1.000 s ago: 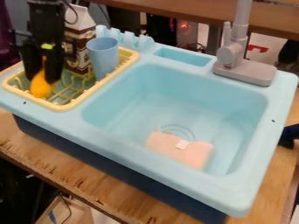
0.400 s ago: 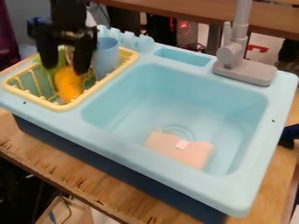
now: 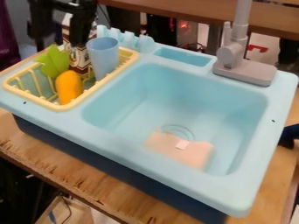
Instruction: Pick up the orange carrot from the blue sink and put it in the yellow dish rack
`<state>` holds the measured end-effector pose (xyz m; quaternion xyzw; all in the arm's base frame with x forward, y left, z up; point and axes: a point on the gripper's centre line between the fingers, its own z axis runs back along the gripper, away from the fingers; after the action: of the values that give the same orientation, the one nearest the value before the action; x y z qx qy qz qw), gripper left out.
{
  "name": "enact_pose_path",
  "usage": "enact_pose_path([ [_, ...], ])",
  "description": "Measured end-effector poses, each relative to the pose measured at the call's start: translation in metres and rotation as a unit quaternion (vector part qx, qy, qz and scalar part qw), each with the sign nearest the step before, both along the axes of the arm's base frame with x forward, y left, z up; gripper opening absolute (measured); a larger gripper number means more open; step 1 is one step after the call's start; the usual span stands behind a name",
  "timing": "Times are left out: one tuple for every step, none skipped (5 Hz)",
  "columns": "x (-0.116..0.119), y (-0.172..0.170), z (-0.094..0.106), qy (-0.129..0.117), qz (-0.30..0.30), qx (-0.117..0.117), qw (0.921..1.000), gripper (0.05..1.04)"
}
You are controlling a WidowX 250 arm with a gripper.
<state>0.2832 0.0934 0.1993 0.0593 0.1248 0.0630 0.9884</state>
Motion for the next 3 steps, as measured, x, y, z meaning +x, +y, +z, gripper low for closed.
enact_pose_path([
  [-0.014,-0.035,0.015,0.011,-0.066,-0.011,0.9977,1.001],
  [-0.018,-0.074,0.011,0.027,-0.141,-0.04,0.9889,1.001],
  [-0.02,-0.123,0.012,0.032,-0.238,-0.041,0.9698,1.001],
])
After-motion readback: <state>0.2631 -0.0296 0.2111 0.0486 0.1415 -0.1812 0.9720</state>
